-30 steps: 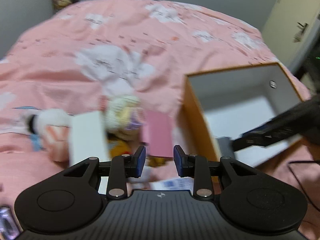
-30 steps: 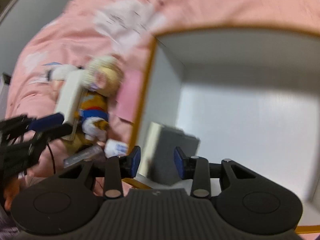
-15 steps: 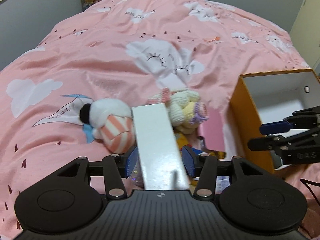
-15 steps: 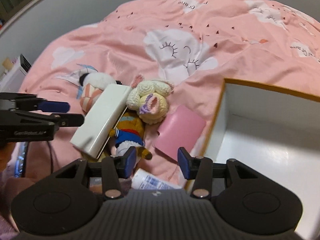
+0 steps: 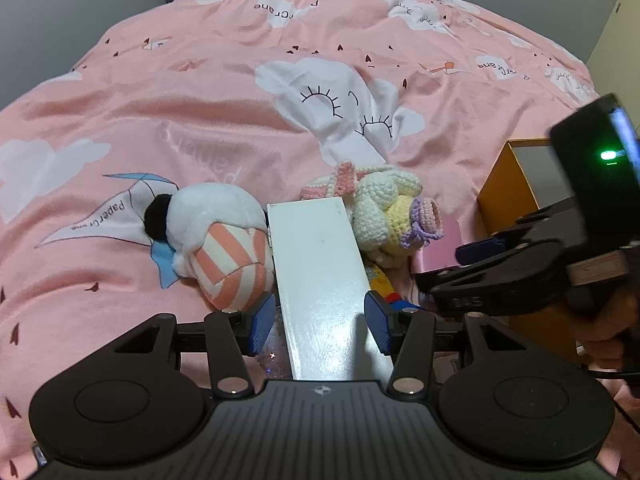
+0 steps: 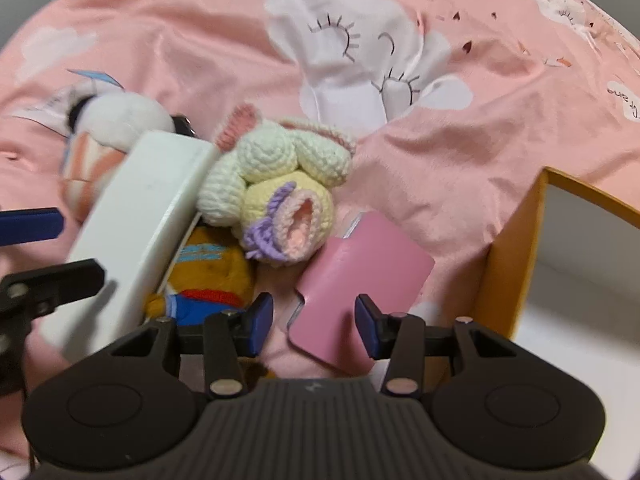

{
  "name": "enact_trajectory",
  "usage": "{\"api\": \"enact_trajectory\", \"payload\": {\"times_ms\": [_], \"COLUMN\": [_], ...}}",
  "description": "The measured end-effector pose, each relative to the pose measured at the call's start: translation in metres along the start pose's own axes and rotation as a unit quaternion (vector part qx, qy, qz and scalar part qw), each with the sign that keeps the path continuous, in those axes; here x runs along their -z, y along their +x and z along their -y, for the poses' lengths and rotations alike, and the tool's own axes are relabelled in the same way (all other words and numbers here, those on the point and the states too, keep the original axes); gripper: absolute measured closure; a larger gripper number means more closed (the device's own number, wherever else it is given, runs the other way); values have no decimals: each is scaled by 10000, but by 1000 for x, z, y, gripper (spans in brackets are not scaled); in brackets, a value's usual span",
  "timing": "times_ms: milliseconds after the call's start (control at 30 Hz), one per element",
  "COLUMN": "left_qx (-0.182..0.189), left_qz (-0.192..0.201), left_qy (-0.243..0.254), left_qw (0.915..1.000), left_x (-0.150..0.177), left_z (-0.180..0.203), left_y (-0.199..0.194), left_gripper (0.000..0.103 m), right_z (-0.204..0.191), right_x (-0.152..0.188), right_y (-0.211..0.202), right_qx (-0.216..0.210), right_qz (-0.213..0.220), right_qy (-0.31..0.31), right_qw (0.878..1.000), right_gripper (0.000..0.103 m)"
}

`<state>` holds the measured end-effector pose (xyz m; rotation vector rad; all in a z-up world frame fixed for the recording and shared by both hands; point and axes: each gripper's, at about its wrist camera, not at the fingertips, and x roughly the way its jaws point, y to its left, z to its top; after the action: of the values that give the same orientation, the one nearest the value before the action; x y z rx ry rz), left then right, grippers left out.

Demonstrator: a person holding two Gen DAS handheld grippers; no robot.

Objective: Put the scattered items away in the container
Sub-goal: 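Grasp the pink card holder with the right gripper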

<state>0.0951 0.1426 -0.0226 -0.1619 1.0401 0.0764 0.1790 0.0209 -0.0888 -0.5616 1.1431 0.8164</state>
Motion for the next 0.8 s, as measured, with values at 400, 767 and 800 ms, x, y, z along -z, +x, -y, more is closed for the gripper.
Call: {"api": "enact_trajectory", "payload": {"times_ms": [400,767,800], "left_qx": [160,568,665], "left_qz": [-60,175,169], "left_qy": [-283,295,389], "left_qw": [9995,9978,9969], "left_x": [-1,7,9], "left_z": [-14,4,7], "left_y": [10,-19,-23], "left_gripper": [45,46,46], "right_z": [-3,4,5], "right_x": [-9,2,4], "right_y": [45,15,11], "right_qx": [564,308,289], "right_qz": [-308,-152,-136], "right_qy": [-87,-97,-112], "right_qw": [9979,9994,9994], "right_gripper": [18,59,62]}}
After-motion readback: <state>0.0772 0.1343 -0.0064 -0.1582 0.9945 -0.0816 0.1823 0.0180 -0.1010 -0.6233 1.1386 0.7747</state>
